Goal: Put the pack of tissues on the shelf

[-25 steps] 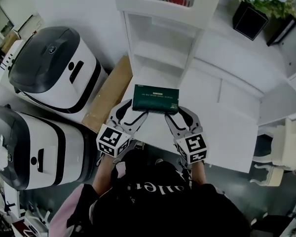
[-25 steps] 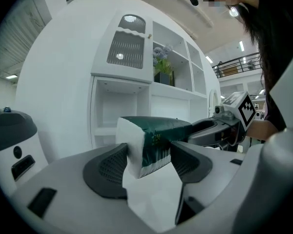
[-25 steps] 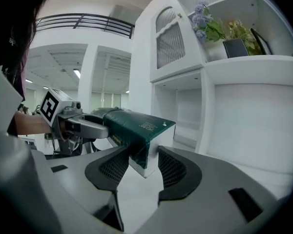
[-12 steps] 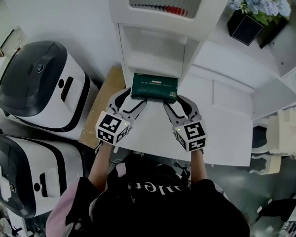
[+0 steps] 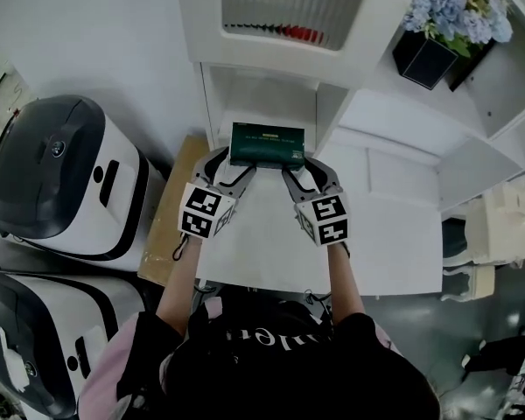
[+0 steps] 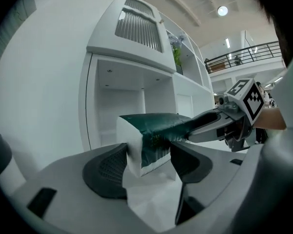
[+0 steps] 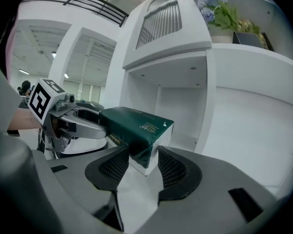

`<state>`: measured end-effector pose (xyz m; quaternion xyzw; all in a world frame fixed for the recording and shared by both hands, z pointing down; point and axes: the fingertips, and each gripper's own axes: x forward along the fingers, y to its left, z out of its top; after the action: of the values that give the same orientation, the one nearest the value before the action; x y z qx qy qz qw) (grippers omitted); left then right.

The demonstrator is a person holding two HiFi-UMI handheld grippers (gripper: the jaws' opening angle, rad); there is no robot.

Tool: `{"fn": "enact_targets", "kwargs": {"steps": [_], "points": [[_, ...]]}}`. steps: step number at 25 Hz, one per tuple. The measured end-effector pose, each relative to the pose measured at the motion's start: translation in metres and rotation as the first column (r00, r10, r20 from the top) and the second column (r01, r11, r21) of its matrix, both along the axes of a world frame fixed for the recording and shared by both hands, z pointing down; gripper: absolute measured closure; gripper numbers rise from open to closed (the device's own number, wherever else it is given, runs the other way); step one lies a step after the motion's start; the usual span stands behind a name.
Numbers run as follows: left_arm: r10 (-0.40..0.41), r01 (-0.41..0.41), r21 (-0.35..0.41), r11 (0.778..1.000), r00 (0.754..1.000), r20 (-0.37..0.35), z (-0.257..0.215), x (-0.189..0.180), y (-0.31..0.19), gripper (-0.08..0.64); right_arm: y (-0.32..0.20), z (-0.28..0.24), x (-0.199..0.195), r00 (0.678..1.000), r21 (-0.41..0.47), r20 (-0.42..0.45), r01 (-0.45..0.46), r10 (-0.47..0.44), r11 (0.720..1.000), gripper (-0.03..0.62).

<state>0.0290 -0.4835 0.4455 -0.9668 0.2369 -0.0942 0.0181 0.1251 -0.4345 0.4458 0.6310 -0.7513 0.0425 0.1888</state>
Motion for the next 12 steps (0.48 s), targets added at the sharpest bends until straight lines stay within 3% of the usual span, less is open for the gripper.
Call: {"fn": "enact_targets", "kwargs": {"steps": [7,12], "points": [[-0.022,0.021,-0.023,1.0,1.0,-0.016,0.004,0.01,-0.027,0.273,-0.026,0.005,0.011,0.996,0.022,0.052,-0.075,0.074,0.997,0.393],[-0.066,0.059,-0.093,0.994,0.995,-0.074,0.006,0.017,-0.041,0.273,-0.041,0.0,0.019,0.99,0.045,0.07,-0.124,0.121,0.991,0.403]]}}
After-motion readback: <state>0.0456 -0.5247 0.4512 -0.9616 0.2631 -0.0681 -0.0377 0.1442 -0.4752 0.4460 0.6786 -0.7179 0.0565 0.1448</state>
